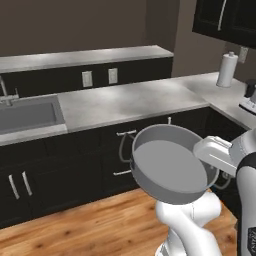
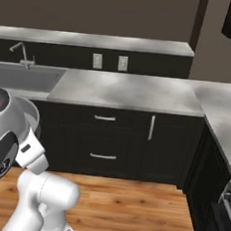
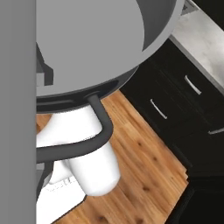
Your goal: Move the pot and pan from the stove into the sink.
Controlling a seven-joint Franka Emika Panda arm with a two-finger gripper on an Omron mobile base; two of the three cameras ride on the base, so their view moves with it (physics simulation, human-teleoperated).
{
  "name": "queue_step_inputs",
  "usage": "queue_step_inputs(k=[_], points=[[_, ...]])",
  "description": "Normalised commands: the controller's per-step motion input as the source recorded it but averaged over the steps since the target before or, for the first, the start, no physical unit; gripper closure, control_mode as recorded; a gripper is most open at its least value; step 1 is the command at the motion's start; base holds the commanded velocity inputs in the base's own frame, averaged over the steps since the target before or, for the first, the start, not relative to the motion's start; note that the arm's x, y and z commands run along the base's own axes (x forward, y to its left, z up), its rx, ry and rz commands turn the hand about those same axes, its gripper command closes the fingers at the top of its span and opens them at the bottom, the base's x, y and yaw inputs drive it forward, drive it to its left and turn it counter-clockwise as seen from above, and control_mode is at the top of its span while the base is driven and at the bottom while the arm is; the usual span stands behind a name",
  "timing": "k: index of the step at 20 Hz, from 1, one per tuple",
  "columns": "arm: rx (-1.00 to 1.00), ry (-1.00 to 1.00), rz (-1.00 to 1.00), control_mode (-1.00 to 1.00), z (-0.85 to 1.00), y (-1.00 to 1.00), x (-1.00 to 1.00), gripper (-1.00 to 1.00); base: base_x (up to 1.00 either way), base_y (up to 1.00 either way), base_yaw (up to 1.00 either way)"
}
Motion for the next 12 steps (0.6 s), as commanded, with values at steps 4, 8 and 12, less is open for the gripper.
queue_step_inputs(k=[4,8,12], points=[[0.0,0.0,0.0,1.0,0.0,0.0,0.0,1.0,0.0,0.98,0.0],[0.0,0.0,0.0,1.0,0.0,0.0,0.0,1.0,0.0,0.87,0.0],[0.0,0.0,0.0,1.0,0.0,0.0,0.0,1.0,0.0,0.68,0.0]])
